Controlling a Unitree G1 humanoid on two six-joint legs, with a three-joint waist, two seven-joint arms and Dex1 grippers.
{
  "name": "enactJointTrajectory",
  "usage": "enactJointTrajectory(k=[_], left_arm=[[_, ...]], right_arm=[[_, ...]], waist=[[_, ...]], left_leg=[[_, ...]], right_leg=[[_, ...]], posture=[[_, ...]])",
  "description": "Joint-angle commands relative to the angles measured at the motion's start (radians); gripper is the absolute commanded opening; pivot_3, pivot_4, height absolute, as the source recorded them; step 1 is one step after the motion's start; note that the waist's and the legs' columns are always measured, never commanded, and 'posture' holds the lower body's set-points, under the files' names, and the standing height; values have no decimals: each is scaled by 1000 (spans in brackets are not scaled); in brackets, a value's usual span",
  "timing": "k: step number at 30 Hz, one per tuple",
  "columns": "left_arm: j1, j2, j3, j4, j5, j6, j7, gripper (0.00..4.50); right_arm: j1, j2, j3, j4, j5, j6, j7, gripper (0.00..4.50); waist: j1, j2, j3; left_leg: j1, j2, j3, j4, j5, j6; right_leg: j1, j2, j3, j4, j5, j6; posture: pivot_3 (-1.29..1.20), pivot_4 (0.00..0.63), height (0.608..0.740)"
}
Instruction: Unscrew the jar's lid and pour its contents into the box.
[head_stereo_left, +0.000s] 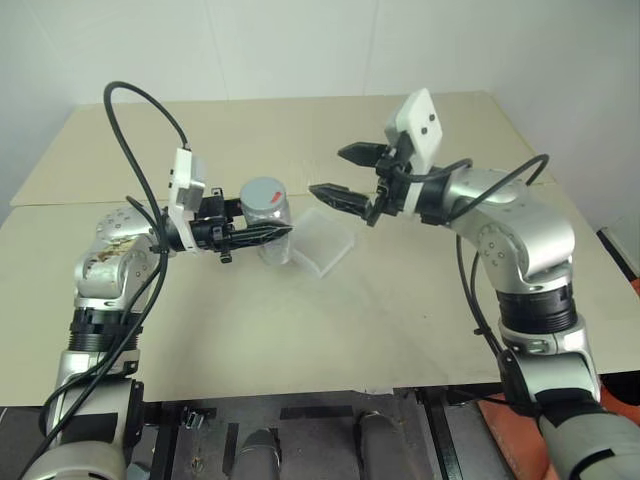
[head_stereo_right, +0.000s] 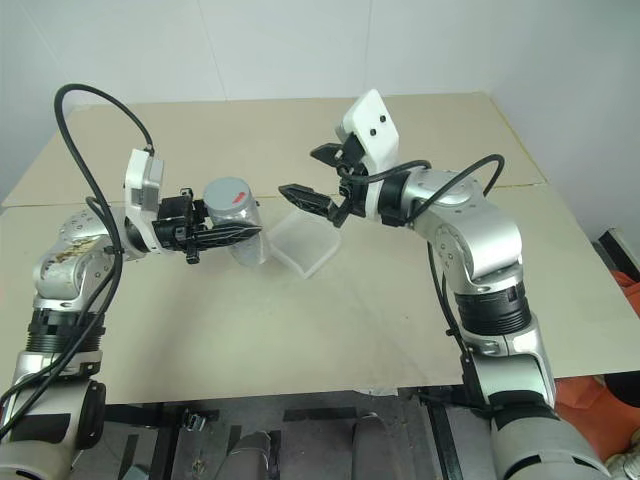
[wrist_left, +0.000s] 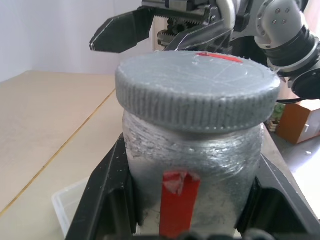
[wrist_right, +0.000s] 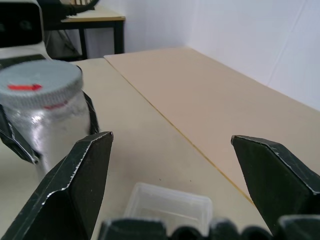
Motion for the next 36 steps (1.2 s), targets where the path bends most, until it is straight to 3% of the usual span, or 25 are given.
enactJointTrajectory(k=[1, 12, 23, 36], left_arm=[[-7, 6, 23, -36, -19, 0, 11, 1949], [-45, -74, -24, -6, 0, -25, 21, 1949], [-86, -117, -49, 19, 14, -50, 1, 1949], [-46, -80, -23, -25, -1, -34, 5, 1949]], right_arm=[[0, -26, -40, -89, 36, 14, 19, 4436], [-33, 5, -30, -240, 146, 96, -7, 4436], [-75, 81, 58, -167, 76, 60, -37, 4436], [-72, 106, 65, -87, 23, 16, -8, 4436]], waist=[[0, 0, 0], [1, 0, 0], [0, 0, 0], [0, 0, 0]], left_leg=[[0, 0, 0, 0, 0, 0], [0, 0, 0, 0, 0, 0], [0, 0, 0, 0, 0, 0], [0, 0, 0, 0, 0, 0]], right_leg=[[0, 0, 0, 0, 0, 0], [0, 0, 0, 0, 0, 0], [0, 0, 0, 0, 0, 0], [0, 0, 0, 0, 0, 0]], posture=[[0, 150, 740], [0, 150, 740], [0, 150, 740], [0, 150, 740]])
